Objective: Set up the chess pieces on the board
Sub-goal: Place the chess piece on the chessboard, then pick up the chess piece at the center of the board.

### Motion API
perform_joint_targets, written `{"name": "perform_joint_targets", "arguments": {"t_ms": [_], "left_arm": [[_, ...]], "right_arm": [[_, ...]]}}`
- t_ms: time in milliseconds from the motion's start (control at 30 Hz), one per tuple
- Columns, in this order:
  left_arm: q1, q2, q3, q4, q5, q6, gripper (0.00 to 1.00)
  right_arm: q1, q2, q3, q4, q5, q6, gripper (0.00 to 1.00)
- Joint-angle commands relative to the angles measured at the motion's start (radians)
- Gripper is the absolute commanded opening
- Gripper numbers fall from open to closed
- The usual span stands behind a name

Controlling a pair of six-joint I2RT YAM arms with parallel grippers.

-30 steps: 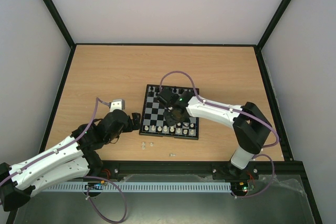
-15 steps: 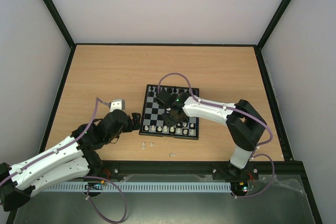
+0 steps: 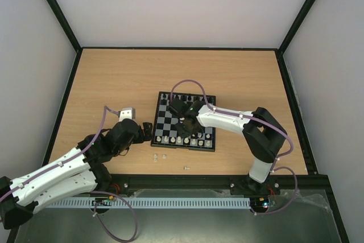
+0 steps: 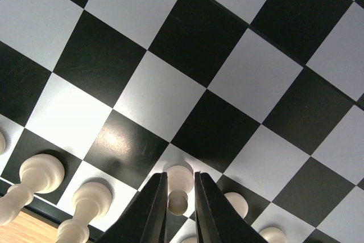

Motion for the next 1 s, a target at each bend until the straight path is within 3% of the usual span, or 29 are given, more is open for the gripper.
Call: {"name": "perform_joint_targets", "arguments": {"t_ms": [0, 133, 400, 500, 733, 967], "left_arm": [[-0.002, -0.003, 0.024, 0.001, -0.018, 0.002, 0.99], [-0.002, -0.003, 0.025, 0.002, -0.018, 0.002, 0.99], [-0.003, -0.004, 0.025, 0.001, -0.018, 0.001, 1.00], [-0.003, -0.013, 0.031, -0.008, -0.032, -0.002, 0.99], [0.000, -0.030, 0.072, -0.049, -0.073, -0.009, 1.00], [0.001, -0.129, 0.120, -0.108, -0.128, -0.035, 1.00]], "right_arm": [[-0.003, 0.000, 0.005, -0.025, 0.013, -0.010, 0.15], [-0.002, -0.040, 0.022, -0.041, 0.039, -0.011, 0.23], [-0.003, -0.156, 0.064, -0.084, 0.068, -0.010, 0.63], [0.006, -0.228, 0.051, -0.086, 0.026, 0.001, 0.71], [0.127, -0.352, 0.031, -0.123, 0.009, 0.059, 0.77], [0.257, -0.319, -0.019, -0.094, 0.010, 0.133, 0.76]]}}
